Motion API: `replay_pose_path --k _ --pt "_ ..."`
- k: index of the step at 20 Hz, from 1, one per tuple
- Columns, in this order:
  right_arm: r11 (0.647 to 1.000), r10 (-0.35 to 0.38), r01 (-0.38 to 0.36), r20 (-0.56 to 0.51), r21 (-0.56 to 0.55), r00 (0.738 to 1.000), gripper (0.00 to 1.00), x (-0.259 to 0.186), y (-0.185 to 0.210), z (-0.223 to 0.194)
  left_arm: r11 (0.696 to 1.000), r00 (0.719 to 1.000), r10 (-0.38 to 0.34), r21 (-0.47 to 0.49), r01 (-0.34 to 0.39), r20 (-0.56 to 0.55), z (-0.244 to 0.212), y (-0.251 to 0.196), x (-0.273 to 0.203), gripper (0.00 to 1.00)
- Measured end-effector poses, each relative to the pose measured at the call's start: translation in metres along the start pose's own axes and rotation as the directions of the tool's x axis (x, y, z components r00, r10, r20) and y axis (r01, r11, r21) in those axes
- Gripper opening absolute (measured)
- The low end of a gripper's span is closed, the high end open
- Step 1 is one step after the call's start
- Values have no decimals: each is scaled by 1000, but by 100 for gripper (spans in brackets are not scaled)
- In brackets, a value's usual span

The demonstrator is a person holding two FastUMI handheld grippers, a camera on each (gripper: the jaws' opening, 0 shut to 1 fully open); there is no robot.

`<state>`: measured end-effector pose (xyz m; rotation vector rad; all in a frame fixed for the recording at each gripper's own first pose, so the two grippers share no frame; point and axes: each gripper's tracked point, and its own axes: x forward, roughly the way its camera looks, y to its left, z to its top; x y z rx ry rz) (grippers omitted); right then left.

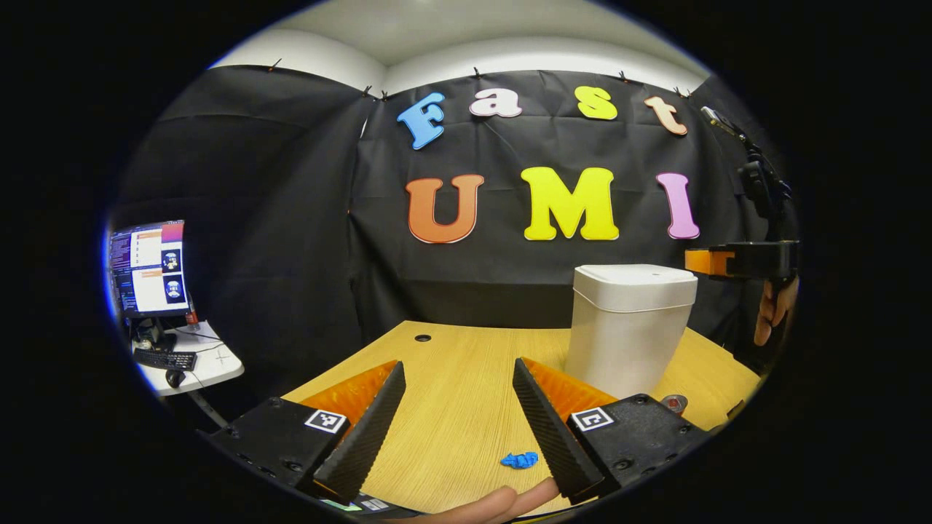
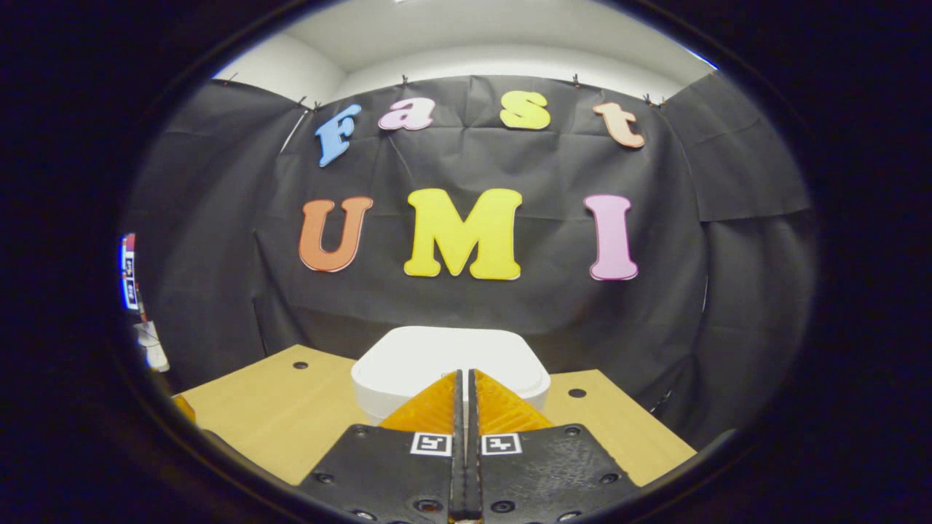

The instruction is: Press the lid of the desktop garbage bin to open it, pick up the crumpled paper on the desktop and throw it into the bin, then pick up the pop can on the desktop and drop it into the bin, and finally close the garbage bin lid.

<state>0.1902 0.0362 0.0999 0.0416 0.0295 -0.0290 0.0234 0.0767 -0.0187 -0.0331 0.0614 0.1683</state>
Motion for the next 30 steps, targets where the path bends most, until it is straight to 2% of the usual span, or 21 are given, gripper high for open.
replay_pose_path --k 3,6,12,14,15,16,18,21,23,25,26,27,28,30 --pt "1000 22 -23 -48 -9 999 0 20 10 -3 1000 1000 15 -4 -15 -12 -4 5 4 96" --pt "999 39 -40 -92 -5 995 0 34 20 -5 1000 1000 1 -8 -1 -22 -6 4 6 96" --pt "1000 20 -21 -156 -7 988 0 56 18 -15 1000 1000 -26 -3 26 -6 -3 1 4 96" --pt "998 18 -28 -193 -49 981 1 58 18 -22 999 999 -34 -10 34 -14 -6 0 5 96" --pt "999 13 -23 -203 -47 979 1 59 16 -26 999 999 -38 -15 38 -21 -7 -1 6 100" --pt "999 10 -21 -203 -48 979 2 56 16 -25 999 999 -43 -17 42 -30 -9 -2 8 96" --pt "999 9 -17 -192 -38 981 1 56 18 -23 999 998 -36 -20 35 -44 -13 -1 10 96" --pt "996 7 -18 -123 -90 992 1 51 19 -10 999 999 -25 -32 24 -42 -10 4 11 96" --pt "998 4 -12 -112 -68 994 1 41 19 -6 999 999 -32 -23 31 -28 -6 4 9 96" --pt "998 32 -36 -90 -45 995 0 32 23 0 999 999 -33 -20 32 -31 -9 7 11 96" --pt "999 24 -27 -71 -42 997 0 21 22 2 999 998 -37 -21 36 -41 -13 7 12 100" --pt "998 27 -29 -53 -47 998 0 16 23 3 999 998 -35 -20 34 -50 -14 6 13 96" --pt "998 41 -43 -36 -52 998 2 3 28 3 999 998 -36 -19 35 -56 -17 6 13 96" --pt "998 41 -41 1 -57 999 18 -20 27 8 999 998 -30 -14 29 -59 -17 8 13 96"
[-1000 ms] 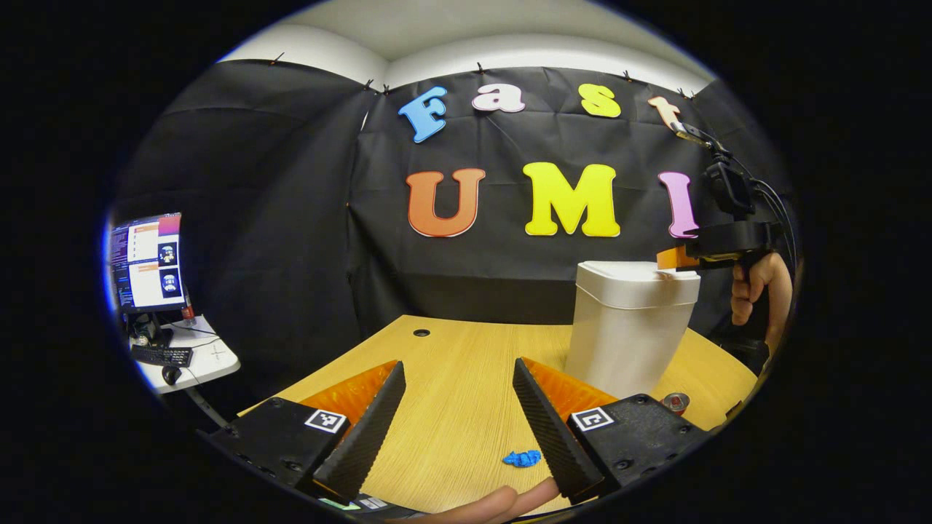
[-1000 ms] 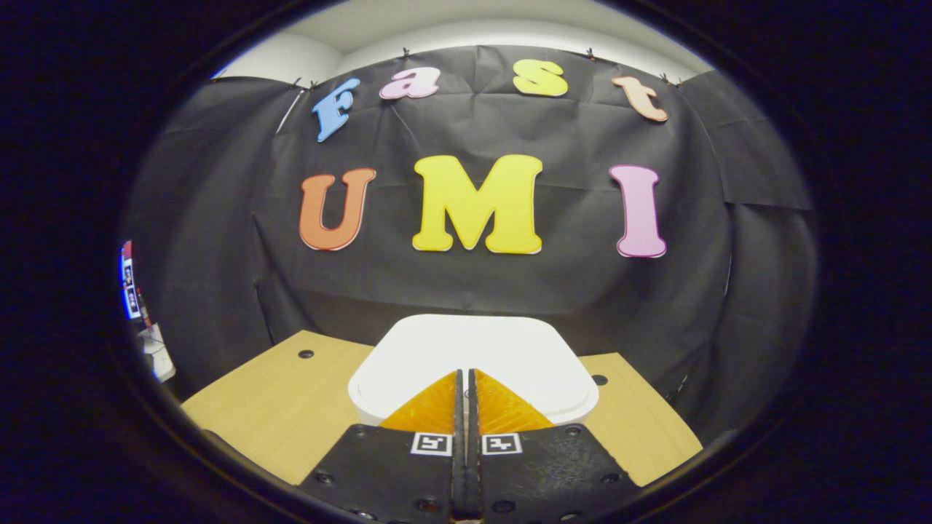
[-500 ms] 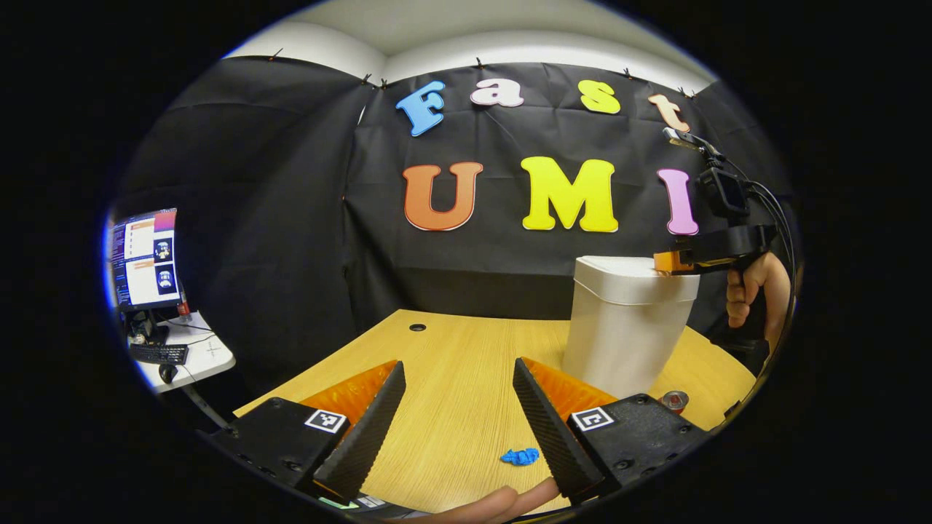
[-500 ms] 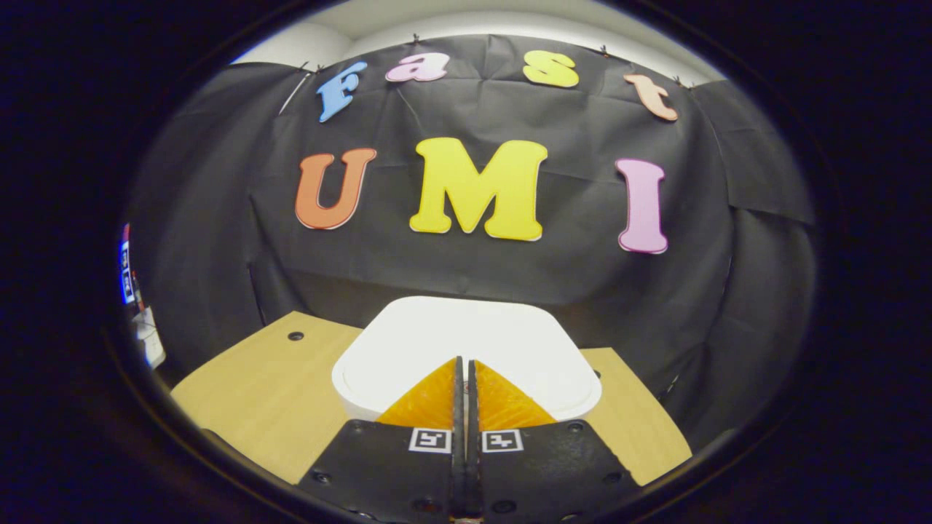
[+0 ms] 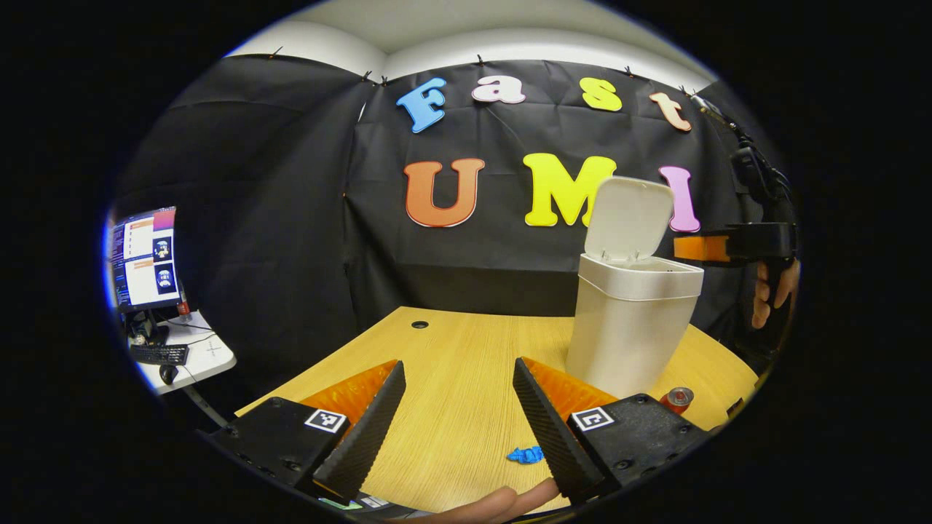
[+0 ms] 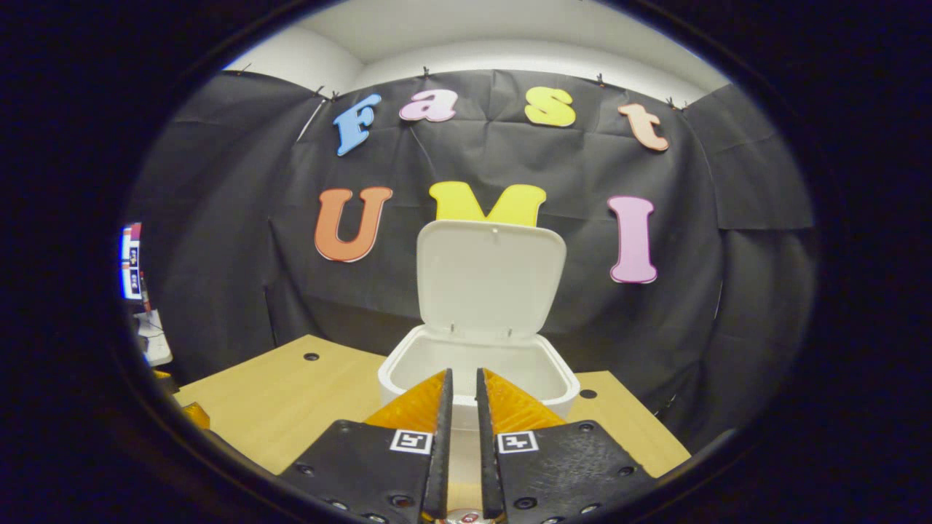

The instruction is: Press the lid of the desktop garbage bin to open it, pick up the crumpled paper on the desktop and throw it into the bin, then pick up the pop can on the desktop and drop it into the bin, and finally close the garbage bin lid.

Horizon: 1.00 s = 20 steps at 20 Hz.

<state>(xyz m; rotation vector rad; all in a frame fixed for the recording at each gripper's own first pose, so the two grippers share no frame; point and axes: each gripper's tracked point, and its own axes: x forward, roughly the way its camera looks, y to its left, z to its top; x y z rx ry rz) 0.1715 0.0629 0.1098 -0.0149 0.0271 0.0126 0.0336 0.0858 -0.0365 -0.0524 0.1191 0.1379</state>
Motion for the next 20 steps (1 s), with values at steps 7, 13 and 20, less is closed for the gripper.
replay_pose_path --k 7,13,20 --pt "1000 3 -3 4 31 1000 58 -50 -9 -23 1000 1000 -2 7 2 1 -1 0 1 96" --pt "1000 15 -15 -16 9 1000 91 -80 -18 -55 1000 1000 6 10 -6 -8 -3 0 3 96" --pt "997 68 -68 7 26 998 98 -114 -22 -91 997 998 41 68 -38 -43 -20 -3 16 96"
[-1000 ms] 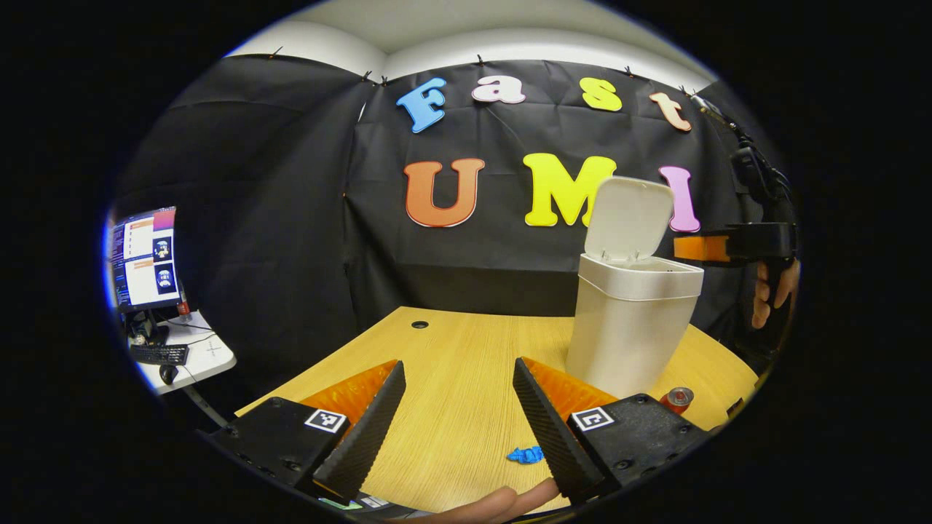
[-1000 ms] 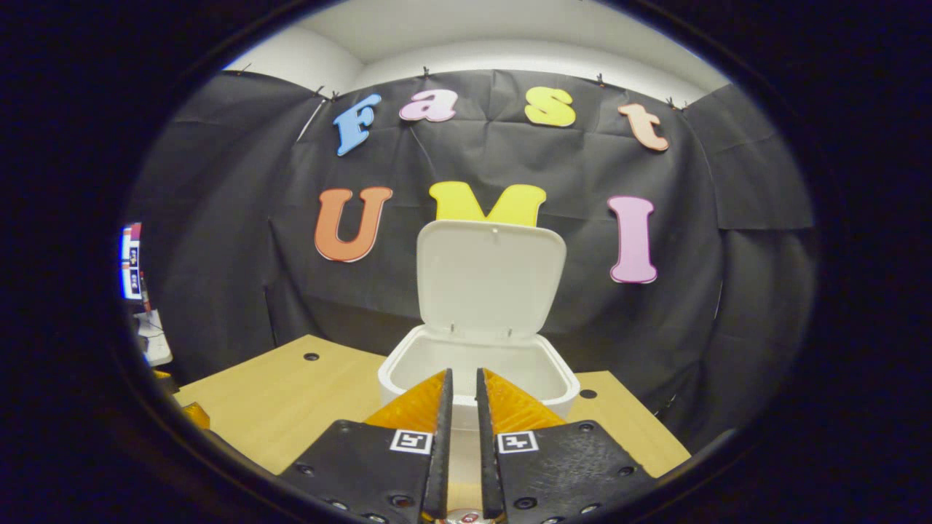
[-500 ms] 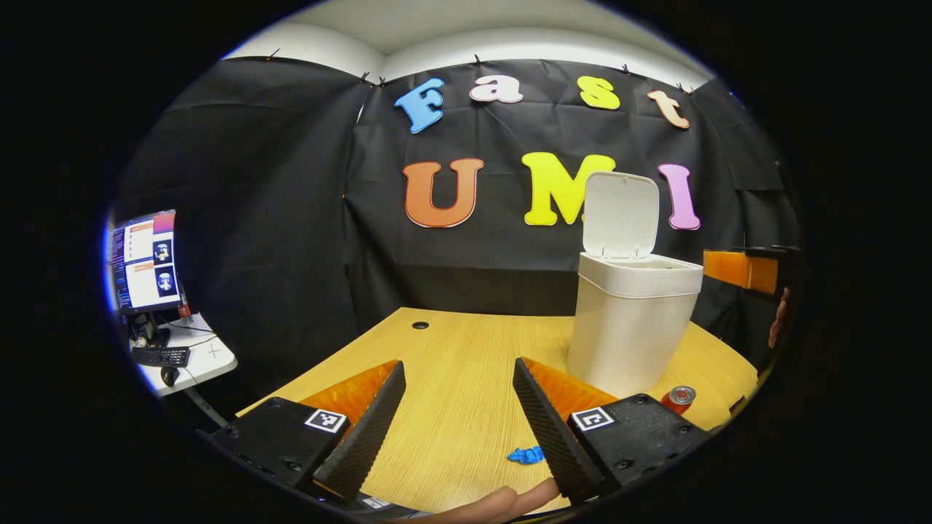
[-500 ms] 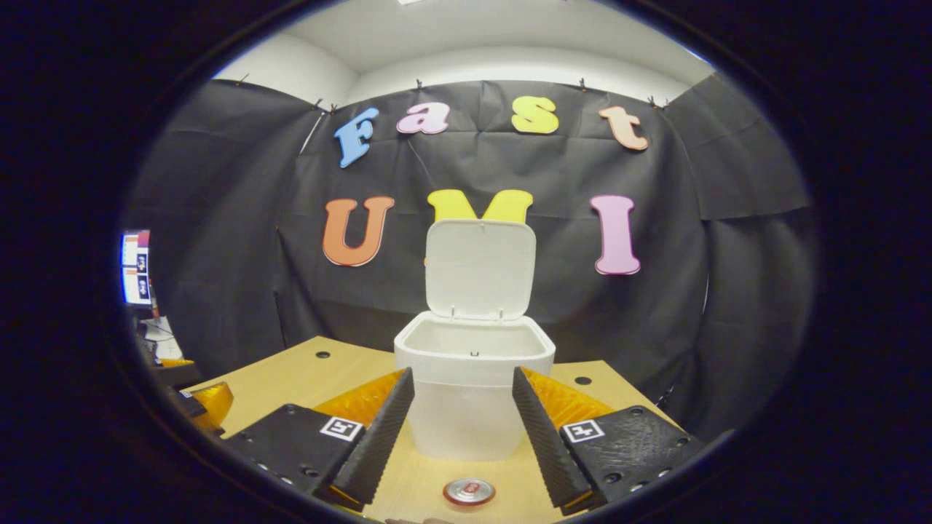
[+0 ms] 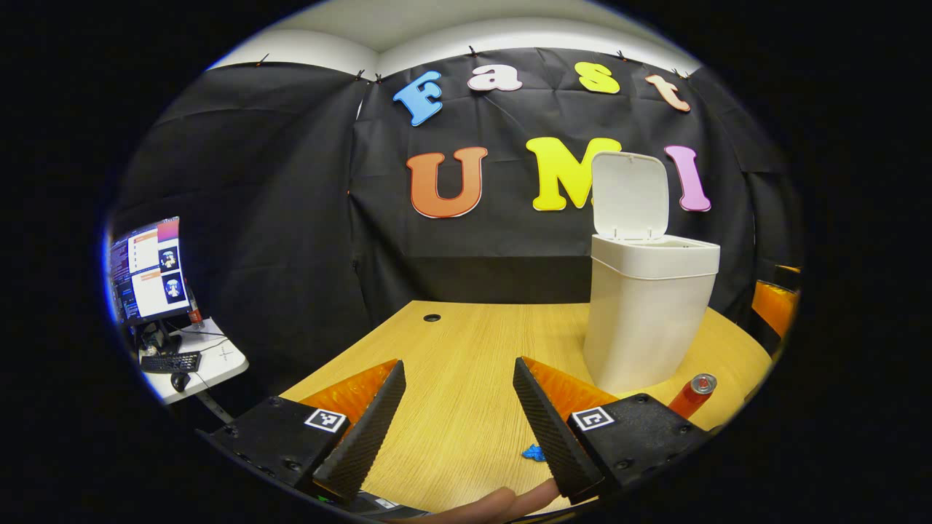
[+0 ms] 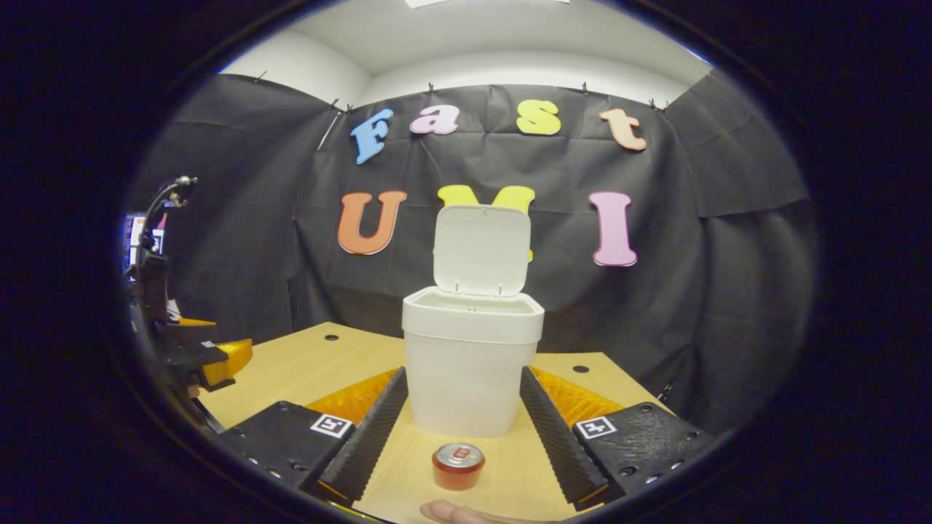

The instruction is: Press the lid of the desktop garbage bin to open it, pick up the crumpled paper on the desktop and throw it into the bin, then pick up the pop can on the desktop and drop it into the bin, and finally close the garbage bin lid.

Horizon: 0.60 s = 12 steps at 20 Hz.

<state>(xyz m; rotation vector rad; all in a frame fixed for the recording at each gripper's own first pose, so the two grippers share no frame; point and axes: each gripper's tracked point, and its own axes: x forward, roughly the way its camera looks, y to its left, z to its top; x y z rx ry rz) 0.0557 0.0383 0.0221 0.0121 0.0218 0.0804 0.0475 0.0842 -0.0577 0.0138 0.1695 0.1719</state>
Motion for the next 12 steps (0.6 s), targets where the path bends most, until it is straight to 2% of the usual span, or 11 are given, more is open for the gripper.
replay_pose_path --k 2,6,12 --pt "1000 5 -5 1 -11 1000 95 -9 -6 -6 999 998 -51 -2 51 -32 -11 -14 10 96" --pt "1000 10 -10 -12 14 1000 95 -17 -22 -23 998 987 -57 -17 55 -152 -45 -25 29 97" --pt "1000 2 -1 -42 25 999 97 -35 -51 -37 984 941 -154 39 174 -302 -97 -68 40 98"
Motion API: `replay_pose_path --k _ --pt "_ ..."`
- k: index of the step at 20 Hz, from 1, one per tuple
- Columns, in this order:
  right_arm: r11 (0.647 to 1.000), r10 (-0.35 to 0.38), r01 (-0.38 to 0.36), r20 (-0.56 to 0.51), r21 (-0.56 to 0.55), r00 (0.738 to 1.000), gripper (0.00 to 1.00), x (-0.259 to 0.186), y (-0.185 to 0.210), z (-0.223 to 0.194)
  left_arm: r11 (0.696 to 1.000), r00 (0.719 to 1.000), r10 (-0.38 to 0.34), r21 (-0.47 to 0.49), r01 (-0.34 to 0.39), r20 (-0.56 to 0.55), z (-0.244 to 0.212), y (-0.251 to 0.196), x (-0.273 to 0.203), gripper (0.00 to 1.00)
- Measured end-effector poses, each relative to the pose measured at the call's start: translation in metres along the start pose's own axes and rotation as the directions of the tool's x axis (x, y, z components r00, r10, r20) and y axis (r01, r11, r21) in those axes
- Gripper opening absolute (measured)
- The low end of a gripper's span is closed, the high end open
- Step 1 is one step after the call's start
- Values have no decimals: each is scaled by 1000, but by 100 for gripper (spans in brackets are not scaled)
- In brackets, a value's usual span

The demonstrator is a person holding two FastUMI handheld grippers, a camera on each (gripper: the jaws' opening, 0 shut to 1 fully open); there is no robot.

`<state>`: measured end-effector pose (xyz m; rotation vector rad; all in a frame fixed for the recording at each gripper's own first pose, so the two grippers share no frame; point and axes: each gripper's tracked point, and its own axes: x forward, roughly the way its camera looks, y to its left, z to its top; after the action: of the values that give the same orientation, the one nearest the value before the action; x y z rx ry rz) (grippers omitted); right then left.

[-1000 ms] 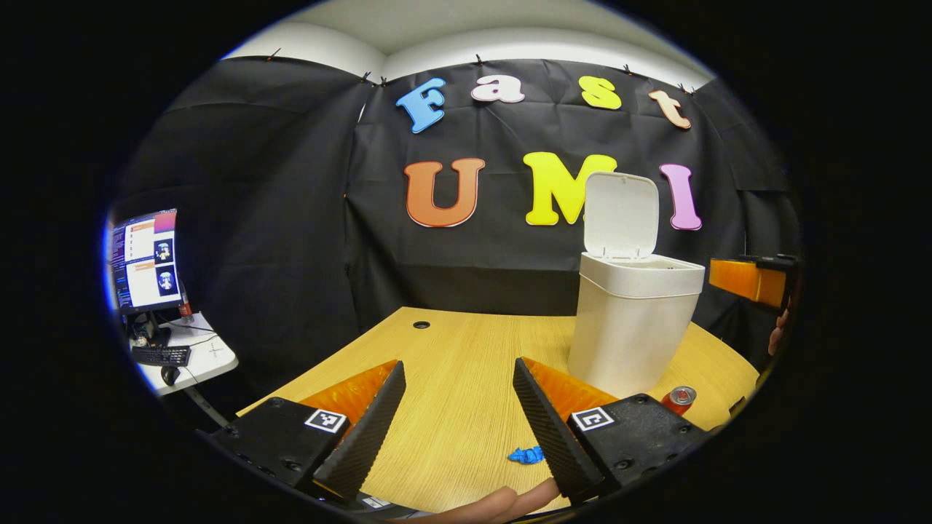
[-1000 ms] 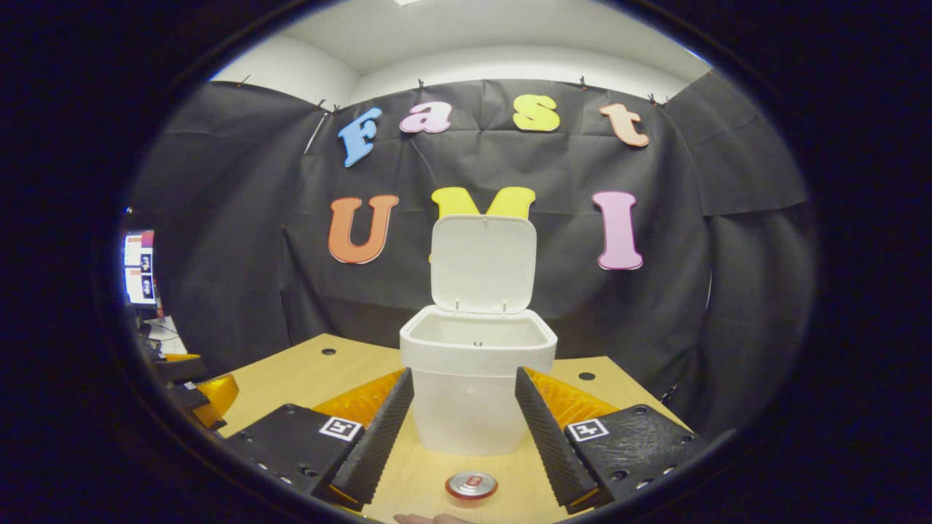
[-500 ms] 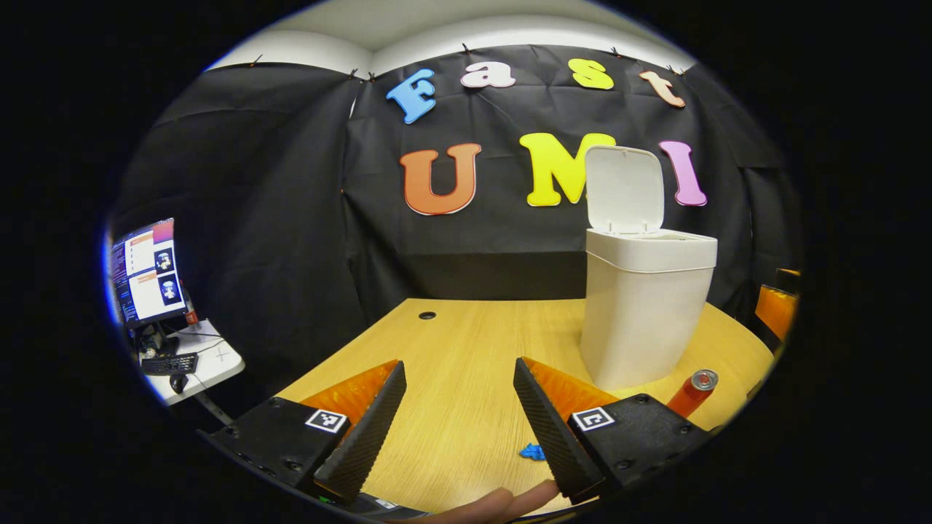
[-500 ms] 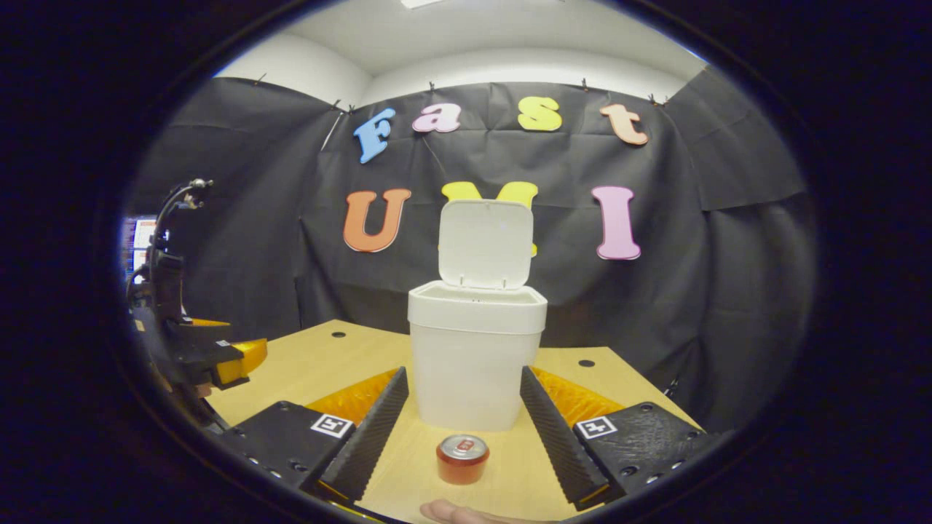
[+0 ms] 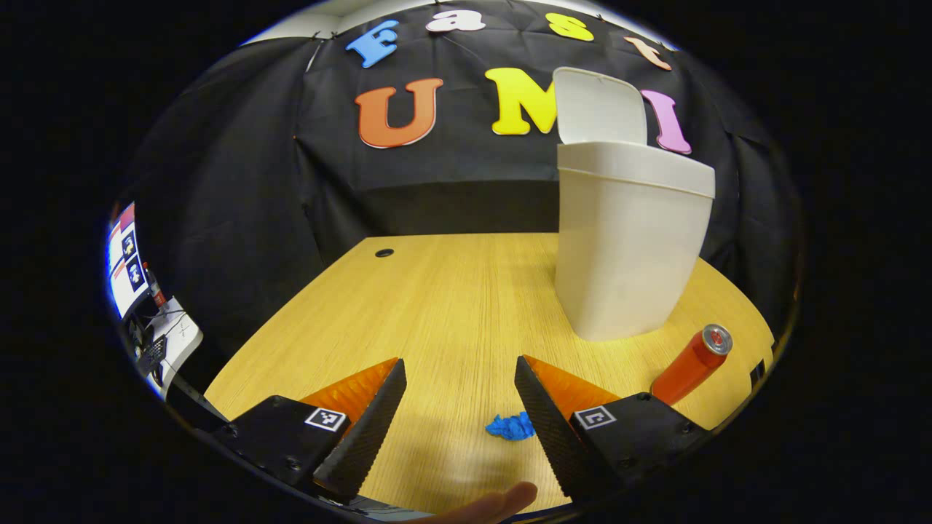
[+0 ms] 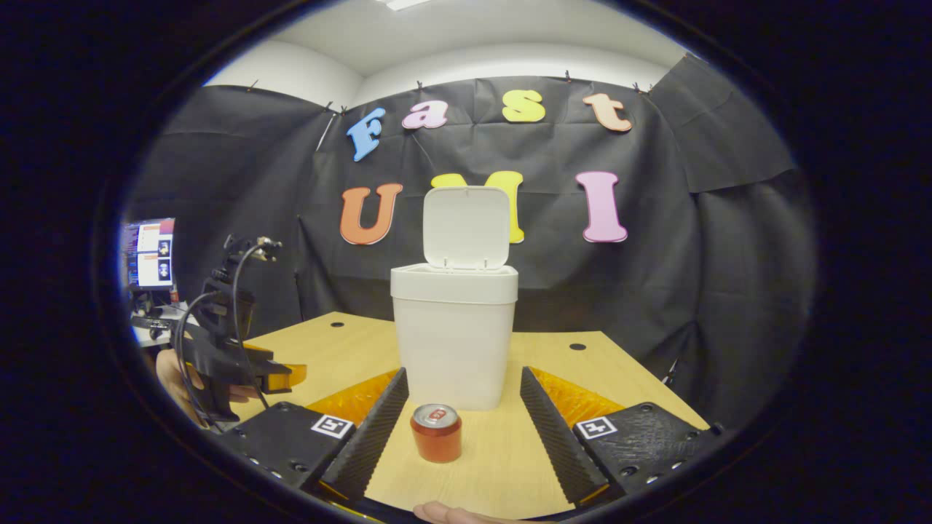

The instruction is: Press the lid of the desktop garbage bin to open it, pick up the crumpled paper on the desktop and throw it into the bin, then pick up the pop can on the desktop and drop it into the bin, and finally close the garbage bin lid.

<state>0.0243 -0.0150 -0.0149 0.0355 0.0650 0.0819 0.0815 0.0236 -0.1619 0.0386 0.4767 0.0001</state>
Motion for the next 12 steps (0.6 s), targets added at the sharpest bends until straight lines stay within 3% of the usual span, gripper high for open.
replay_pose_path --k 4,12 --pt "1000 3 -3 40 7 999 95 -11 -5 15 996 994 -77 28 80 -78 -25 -32 14 98" --pt "999 4 -4 -7 39 1000 95 -6 -12 4 996 980 -66 40 75 -189 -66 -37 26 93"
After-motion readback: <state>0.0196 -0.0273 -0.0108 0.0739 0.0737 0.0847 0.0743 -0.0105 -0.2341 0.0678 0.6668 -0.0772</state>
